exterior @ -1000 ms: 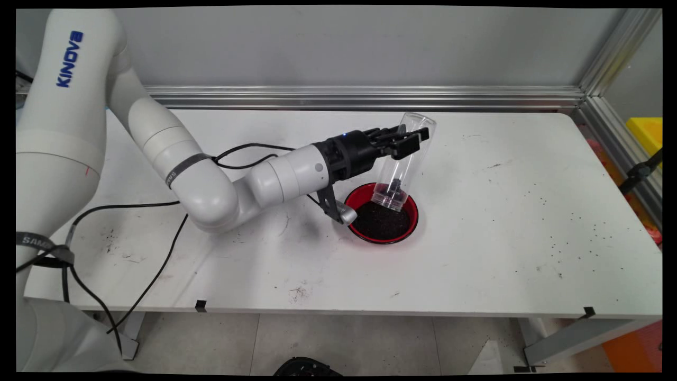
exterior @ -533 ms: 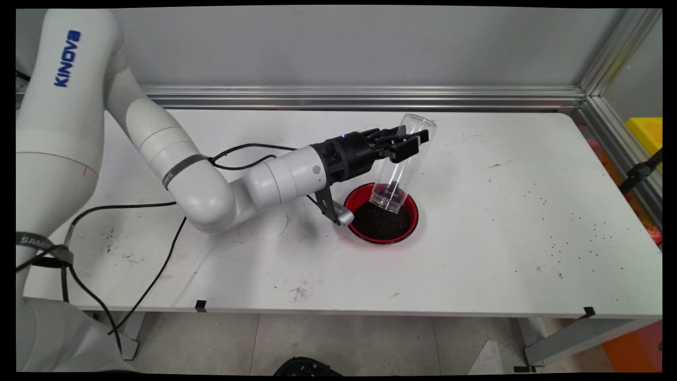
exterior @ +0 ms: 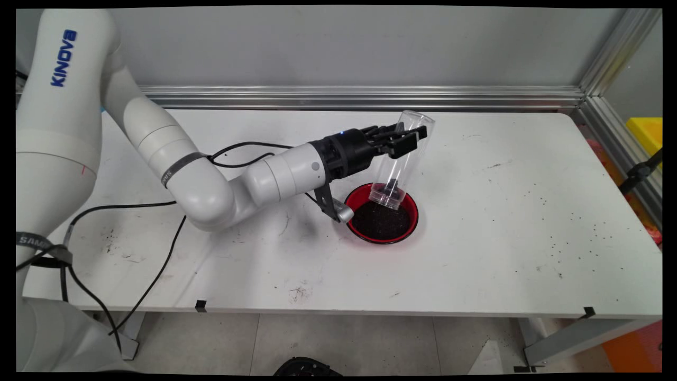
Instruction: Pour the black seasoning powder in the red bowl
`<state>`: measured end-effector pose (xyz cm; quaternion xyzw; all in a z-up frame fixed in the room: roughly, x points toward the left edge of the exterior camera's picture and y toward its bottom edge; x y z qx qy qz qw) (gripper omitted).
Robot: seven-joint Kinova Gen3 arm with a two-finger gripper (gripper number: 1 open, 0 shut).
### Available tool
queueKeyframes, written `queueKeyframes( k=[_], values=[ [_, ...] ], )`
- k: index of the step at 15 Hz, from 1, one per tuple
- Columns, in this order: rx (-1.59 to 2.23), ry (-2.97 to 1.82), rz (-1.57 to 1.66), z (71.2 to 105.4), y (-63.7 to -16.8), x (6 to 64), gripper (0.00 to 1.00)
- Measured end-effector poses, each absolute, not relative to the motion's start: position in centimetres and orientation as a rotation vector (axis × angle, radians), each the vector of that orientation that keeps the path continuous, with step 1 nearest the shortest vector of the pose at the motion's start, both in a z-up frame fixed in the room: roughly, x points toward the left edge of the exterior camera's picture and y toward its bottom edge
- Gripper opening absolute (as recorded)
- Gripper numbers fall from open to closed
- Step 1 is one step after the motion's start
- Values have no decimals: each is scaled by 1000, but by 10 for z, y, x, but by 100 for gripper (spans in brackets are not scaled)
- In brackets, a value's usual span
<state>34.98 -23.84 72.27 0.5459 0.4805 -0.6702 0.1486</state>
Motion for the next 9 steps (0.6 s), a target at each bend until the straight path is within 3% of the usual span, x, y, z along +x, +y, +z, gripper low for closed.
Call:
queueKeyframes(
  k=[9],
  values=[
    [1408,1641,-1994,748,-239,363,0]
  ],
)
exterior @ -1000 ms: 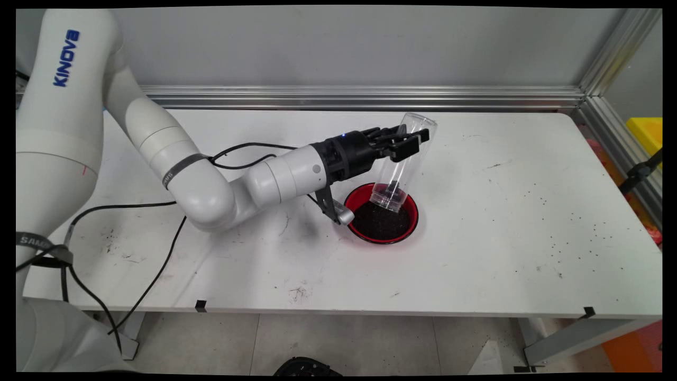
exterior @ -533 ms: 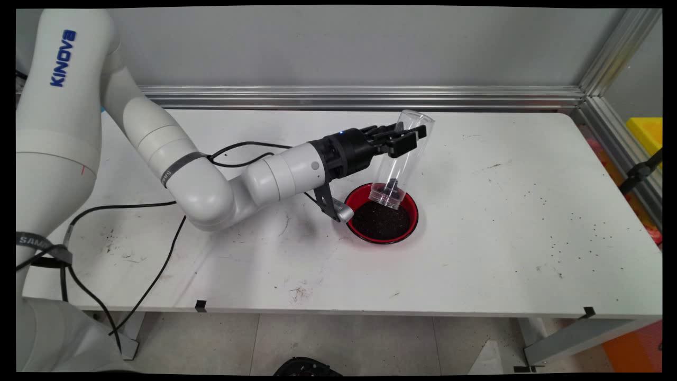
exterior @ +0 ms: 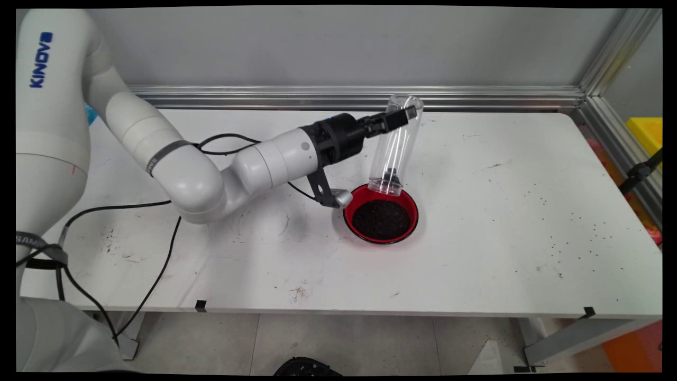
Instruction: Pour the black seasoning powder in the red bowl
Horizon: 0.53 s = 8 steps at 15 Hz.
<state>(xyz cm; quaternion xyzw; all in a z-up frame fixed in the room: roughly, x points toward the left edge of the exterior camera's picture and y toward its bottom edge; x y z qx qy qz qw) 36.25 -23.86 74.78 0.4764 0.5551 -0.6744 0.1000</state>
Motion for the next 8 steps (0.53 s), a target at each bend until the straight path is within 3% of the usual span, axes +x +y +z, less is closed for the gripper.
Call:
queueKeyframes(
  k=[8],
  values=[
    [1177,2067,-2038,773,-233,381,0]
  ],
)
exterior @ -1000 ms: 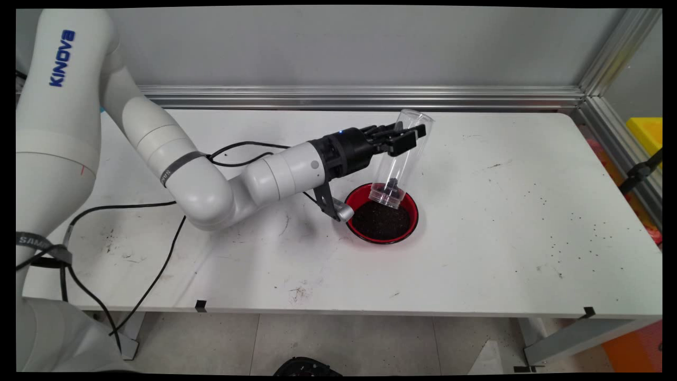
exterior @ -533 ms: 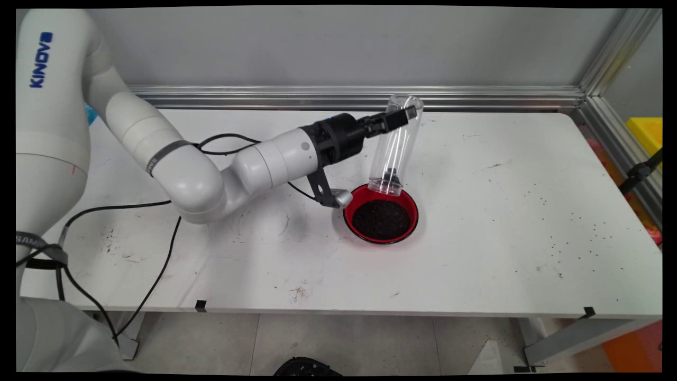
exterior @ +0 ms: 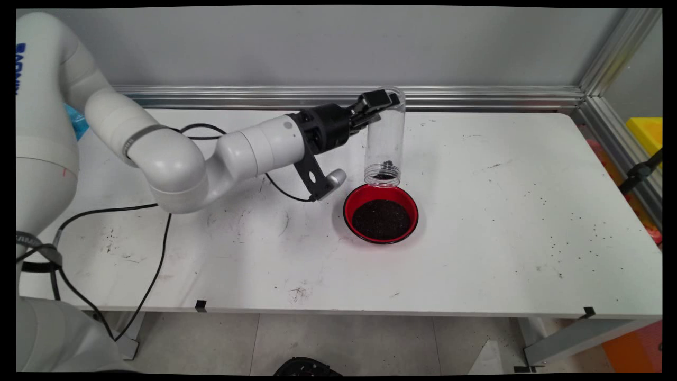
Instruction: Pour the black seasoning powder in the red bowl
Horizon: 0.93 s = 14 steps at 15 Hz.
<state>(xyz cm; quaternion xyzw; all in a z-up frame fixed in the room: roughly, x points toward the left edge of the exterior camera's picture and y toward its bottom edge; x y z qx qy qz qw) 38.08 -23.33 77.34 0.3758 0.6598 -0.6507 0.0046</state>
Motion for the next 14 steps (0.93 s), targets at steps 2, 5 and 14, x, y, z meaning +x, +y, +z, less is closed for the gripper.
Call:
queueKeyframes(
  k=[2,5,14],
  values=[
    [1116,2181,-2043,781,-232,386,0],
    [1021,2329,-2044,794,-233,394,0],
    [564,2823,-2195,854,-230,421,0]
  ],
)
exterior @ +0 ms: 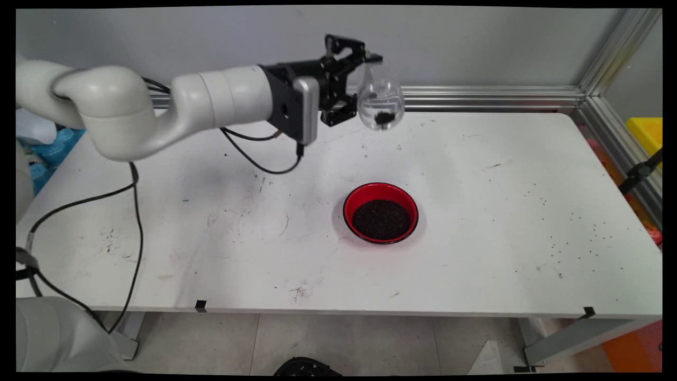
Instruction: Pour the black seasoning powder in the red bowl
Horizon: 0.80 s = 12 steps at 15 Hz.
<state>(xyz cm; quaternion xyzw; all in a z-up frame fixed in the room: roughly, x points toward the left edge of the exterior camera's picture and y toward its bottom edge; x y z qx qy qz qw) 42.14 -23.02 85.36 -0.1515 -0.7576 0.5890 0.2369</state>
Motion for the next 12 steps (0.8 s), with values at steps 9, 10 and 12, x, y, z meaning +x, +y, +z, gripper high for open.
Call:
queueKeyframes(
  k=[9,10,12],
  values=[
    [-8,-2179,1286,859,-215,468,0],
    [42,-2190,1238,857,-215,472,0],
    [118,-2202,1166,854,-215,478,0]
  ],
)
